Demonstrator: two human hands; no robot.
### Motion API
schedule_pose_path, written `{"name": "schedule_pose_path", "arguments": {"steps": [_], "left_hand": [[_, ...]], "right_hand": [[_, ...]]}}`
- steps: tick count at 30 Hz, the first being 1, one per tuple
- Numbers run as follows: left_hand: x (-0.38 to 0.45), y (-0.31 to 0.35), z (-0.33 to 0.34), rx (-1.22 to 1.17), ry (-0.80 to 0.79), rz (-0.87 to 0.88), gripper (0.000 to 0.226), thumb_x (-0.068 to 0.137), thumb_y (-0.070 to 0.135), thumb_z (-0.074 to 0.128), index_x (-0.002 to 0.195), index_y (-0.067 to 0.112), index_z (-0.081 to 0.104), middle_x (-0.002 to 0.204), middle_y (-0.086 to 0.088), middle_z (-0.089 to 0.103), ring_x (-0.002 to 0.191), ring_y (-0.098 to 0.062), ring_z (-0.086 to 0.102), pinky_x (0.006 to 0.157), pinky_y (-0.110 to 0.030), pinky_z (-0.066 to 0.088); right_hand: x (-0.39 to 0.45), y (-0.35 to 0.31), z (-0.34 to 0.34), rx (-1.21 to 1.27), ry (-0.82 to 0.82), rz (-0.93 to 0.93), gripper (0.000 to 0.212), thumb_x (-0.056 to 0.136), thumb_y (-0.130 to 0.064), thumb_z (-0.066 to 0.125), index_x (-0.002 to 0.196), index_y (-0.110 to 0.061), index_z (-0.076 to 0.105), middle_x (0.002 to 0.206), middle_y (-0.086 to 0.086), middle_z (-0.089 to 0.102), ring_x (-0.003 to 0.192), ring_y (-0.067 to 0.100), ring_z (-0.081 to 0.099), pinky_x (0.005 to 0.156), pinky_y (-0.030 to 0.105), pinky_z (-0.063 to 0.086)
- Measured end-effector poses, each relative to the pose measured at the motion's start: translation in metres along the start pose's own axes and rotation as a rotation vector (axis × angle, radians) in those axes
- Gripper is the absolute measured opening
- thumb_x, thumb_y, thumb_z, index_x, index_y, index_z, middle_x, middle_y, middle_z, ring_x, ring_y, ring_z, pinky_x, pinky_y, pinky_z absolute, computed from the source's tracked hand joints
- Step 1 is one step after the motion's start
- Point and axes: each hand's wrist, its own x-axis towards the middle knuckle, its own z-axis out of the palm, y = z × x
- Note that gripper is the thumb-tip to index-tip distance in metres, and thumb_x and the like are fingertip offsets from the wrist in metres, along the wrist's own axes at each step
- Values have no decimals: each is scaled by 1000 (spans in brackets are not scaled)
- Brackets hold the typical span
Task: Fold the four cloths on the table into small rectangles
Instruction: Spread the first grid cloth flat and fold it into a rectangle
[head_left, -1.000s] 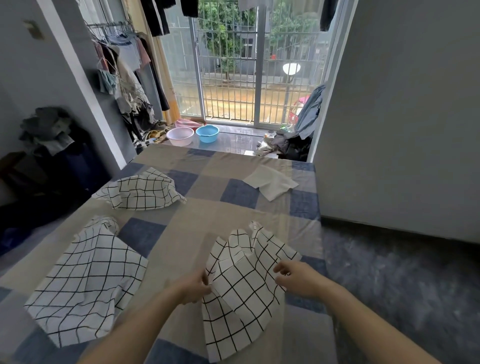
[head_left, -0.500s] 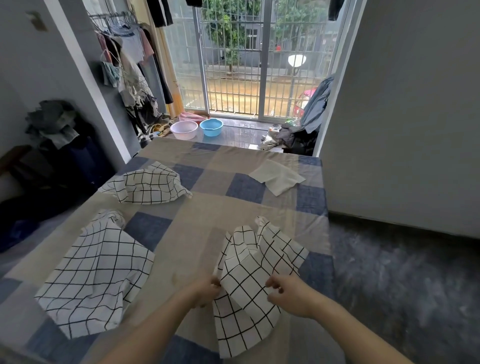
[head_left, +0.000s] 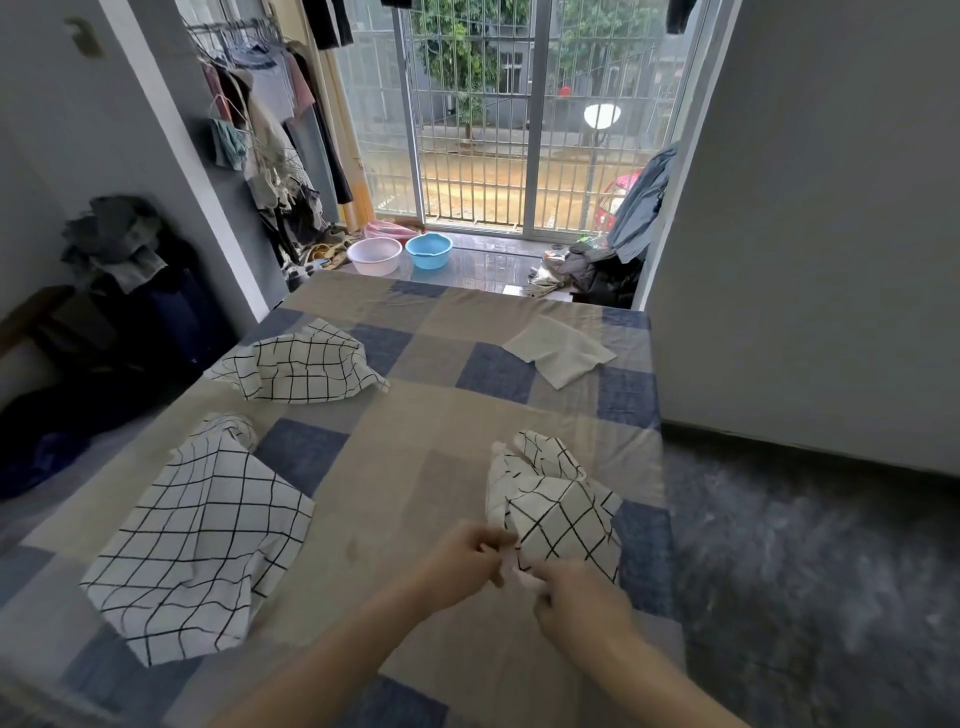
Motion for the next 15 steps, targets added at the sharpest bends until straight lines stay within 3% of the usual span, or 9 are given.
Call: {"name": "schedule_pose_path", "arguments": {"steps": [2,5,7,9,11,13,15], "left_hand": [[-4,8,-6,171,33,169,42,83,-5,49,119,13,63,92,3,54,60,3,50,59,-12,41],[-2,14,-23,809,171,413,34,80,22,63,114,26,62,111,7,46,99,-12,46,80,-20,36],[3,19,-35,1061,239,479,29,80,38,63,107,30,62,121,7,45,111,-20,39,86,-31,33],[10,26,-45,1043,227,505,27,78,43,64,100,28,64,122,9,50,114,-18,41,90,-35,33],[11,39,-55,958,198,510,25,78,44,62,91,24,63,107,8,61,103,-16,52,89,-31,35],[11,55,-67,841,185,498,21,80,40,63,79,19,57,83,4,64,81,-14,56,72,-24,37],[11,70,-82,767,184,495,23,83,31,68,72,24,49,71,10,56,65,-4,49,59,-19,33]], "right_hand": [[-3,4,-15,18,88,-28,19,90,-26,45,101,-30,61,91,-10,53,86,14,57,65,30,44],[-4,15,-42,25,208,-98,14,84,-29,46,73,-21,50,77,-6,53,76,19,56,60,31,39],[-1,24,-62,103,239,-96,21,81,-28,51,63,-22,41,70,-1,55,71,21,54,58,33,38],[3,34,-84,184,300,-83,15,78,-31,54,67,-22,52,70,-1,60,70,19,57,61,34,44],[6,45,-105,267,357,-46,13,80,-32,59,74,-22,62,70,-6,62,67,12,59,64,36,50],[9,56,-123,304,407,-21,14,84,-31,65,73,-22,63,69,-4,63,66,12,60,64,37,51],[9,64,-139,346,484,-14,17,85,-29,68,71,-21,63,66,-4,65,65,14,62,63,37,51]]}}
